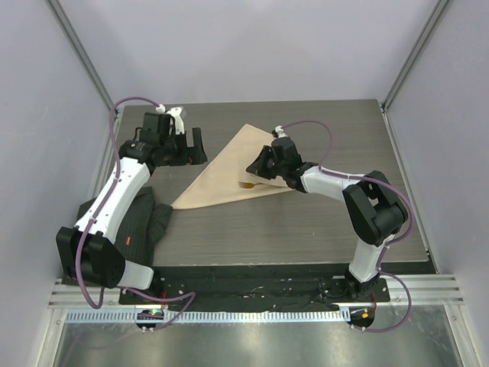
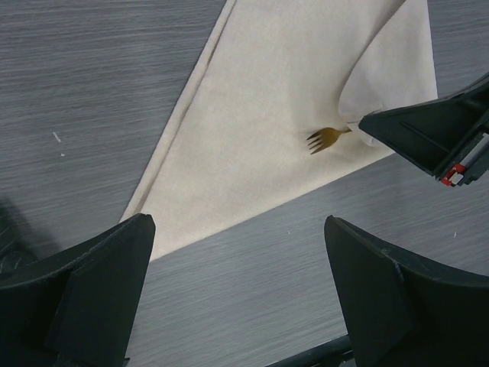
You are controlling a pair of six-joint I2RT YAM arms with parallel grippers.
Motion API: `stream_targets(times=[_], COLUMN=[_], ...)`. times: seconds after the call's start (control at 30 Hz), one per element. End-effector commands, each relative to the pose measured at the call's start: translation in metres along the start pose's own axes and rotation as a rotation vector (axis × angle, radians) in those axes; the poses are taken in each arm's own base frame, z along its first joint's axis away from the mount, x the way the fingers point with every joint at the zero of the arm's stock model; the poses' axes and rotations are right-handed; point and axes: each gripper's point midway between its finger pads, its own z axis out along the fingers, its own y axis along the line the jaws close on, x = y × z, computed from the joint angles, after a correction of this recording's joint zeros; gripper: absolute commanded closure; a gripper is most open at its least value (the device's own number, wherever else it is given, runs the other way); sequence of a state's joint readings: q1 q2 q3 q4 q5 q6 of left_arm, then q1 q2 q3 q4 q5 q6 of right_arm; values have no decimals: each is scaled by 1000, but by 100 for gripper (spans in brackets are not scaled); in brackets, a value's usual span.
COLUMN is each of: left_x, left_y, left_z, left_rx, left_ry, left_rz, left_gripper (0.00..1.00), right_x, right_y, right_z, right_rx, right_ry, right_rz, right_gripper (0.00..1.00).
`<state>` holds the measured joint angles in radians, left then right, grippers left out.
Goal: Fold the napkin, place the utensils inside, and roll it up
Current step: Fold the napkin
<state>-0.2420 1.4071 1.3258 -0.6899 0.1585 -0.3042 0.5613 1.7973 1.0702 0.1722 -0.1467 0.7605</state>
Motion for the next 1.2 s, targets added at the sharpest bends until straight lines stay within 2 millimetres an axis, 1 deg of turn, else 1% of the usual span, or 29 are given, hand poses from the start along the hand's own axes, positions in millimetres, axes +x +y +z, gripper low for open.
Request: stream_targets(times=[0.0, 0.27, 0.57, 0.63, 0.67, 0.73, 0.77, 0.8, 0.83, 0.87, 0.9, 0.93, 0.97, 1.0, 1.03, 1.07, 1.1, 1.13, 1.17], left_x=[-15, -16, -16, -16, -16, -16, -16, -16, -16, -15, -16, -15, -16, -16, -15, -15, -15, -15, -15], left_y=[-9, -9, -9, -9, -9, -9, -8, -8, -9, -8, -7, -8, -8, -7, -6, -7, -7, -6, -6], left_z=[-5, -6, -7, -7, -7, -7, -6, -6, -6, -6, -6, -5, -6, -5, -4, -4, -4, -4, -3], left_rx=[30, 31, 32, 32, 32, 31, 29, 29, 30, 28, 25, 24, 25, 20, 21, 22, 22, 20, 19], left_ry=[-47, -52, -52, -52, -53, -54, -53, -51, -52, -50, -51, -49, -51, -50, -47, -47, -47, -47, -45], left_rz=[15, 15, 15, 17, 17, 16, 16, 16, 17, 17, 16, 18, 18, 17, 16, 17, 17, 16, 16], left_gripper=[0, 0, 0, 0, 0, 0, 0, 0, 0, 0, 0, 0, 0, 0, 0, 0, 0, 0, 0], right_x=[-12, 2, 19, 22, 22, 18, 19, 12, 11, 8, -2, -8, -9, -20, -30, -30, -43, -49, -50], right_y=[23, 31, 32, 35, 37, 42, 45, 55, 64, 67, 80, 84, 83, 81, 84, 69, 54, 42, 33], right_z=[7, 16, 14, 13, 9, 4, 0, -6, -14, -19, -33, -39, -46, -52, -61, -64, -67, -68, -70], right_rx=[-51, -56, -43, -46, -48, -55, -61, -92, -126, -136, -166, -170, -165, -157, -166, -119, -90, -72, -87], right_ry=[-45, -11, 28, 36, 36, 31, 39, 30, 41, 38, 13, -4, 0, -19, -45, -18, -30, -24, 8], right_rz=[-10, -21, -40, -50, -56, -82, -96, -116, -137, -170, -195, -217, -262, -276, -294, -294, -295, -276, -255], right_gripper=[95, 95, 94, 87, 76, 66, 38, 33, 31, 28, 26, 25, 23, 22, 22, 22, 22, 22, 22])
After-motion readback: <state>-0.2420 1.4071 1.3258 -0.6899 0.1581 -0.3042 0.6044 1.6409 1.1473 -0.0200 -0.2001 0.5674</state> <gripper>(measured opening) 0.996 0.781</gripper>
